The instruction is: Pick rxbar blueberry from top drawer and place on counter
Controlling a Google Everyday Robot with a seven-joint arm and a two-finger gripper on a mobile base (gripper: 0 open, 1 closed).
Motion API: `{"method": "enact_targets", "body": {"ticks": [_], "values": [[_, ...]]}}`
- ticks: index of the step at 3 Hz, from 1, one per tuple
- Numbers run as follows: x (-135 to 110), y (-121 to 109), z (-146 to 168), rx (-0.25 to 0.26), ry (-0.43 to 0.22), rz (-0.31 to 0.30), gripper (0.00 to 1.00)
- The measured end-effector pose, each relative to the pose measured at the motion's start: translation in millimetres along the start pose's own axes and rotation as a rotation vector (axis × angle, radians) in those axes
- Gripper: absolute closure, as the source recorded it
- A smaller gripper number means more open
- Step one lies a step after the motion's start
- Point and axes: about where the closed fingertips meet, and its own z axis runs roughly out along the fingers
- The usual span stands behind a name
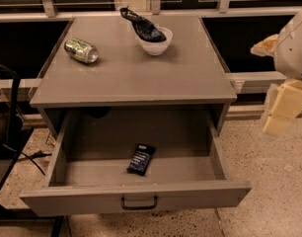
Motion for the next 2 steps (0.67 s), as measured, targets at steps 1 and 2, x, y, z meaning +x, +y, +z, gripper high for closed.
{"method": "enact_targets", "body": {"ticks": [1,2], "values": [[-15.4,-6.0,7.9,0.005,-0.143,-0.156,0.00],[-23.1,-6.3,3.9,-0.035,-0.231,-0.327,0.00]]}}
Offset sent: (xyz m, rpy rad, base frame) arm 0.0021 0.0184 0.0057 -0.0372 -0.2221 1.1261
